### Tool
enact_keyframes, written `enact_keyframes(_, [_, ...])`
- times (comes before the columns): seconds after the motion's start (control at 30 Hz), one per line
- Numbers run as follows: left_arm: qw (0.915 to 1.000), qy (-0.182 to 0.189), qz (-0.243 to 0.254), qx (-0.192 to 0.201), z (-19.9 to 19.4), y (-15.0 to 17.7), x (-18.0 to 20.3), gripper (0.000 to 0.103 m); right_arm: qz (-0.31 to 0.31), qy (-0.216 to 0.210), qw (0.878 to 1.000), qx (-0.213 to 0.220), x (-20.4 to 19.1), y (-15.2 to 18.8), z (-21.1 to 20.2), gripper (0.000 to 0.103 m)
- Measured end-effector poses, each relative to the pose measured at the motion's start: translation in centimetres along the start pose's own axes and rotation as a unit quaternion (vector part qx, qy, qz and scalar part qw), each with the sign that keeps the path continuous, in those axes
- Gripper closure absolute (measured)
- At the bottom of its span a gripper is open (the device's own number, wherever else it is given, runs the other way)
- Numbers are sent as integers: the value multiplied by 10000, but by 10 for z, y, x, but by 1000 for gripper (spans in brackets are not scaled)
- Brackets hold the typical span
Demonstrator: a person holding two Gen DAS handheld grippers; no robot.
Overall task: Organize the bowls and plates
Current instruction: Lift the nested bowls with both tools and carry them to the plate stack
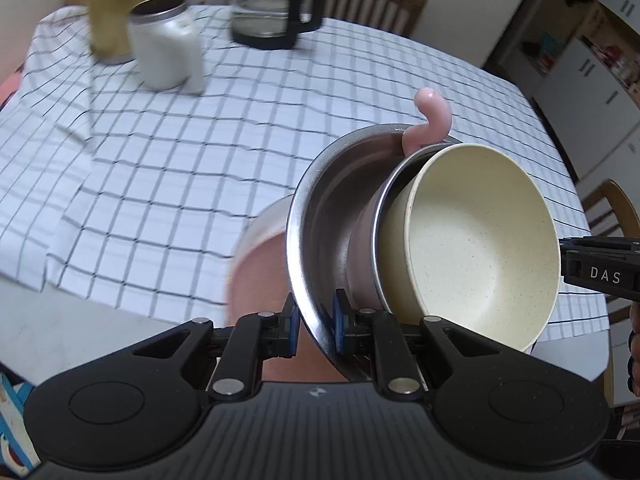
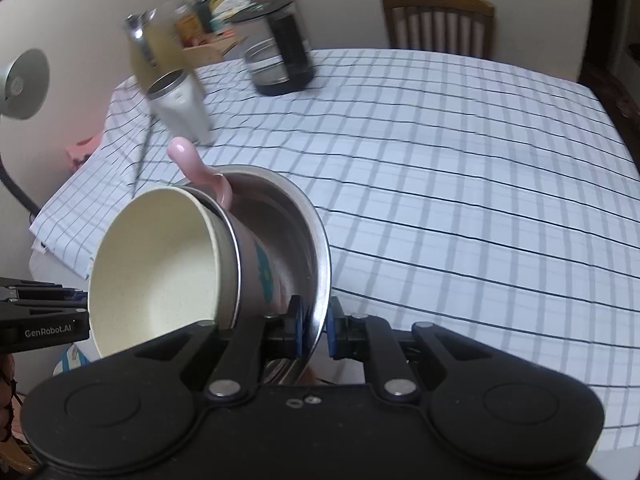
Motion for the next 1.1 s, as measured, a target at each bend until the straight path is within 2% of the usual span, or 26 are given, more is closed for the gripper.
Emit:
enact_keyframes(0.3, [9995,-156,-208,-169,13,19,-28,88,-114,-66,9995,-300,-27,9,35,91])
enact_keyframes(0.73, [9987,-224,-268,-358,30,29,-37,88,-83,-22,9983,-585,-28,24,57,90])
enact_keyframes(1.1, [9992,-265,-78,-301,34,27,-37,88,6,14,9980,-636,-26,31,60,87])
Point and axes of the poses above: each gripper's, at about its wrist camera, not at the fingertips, and z roughly the way its jaws point, x to its right, y to its underside, the point moved 9 cm from there along z, roughly the way its jaws point, and after that the axes turned 12 degrees about x, right-handed, at the moved point
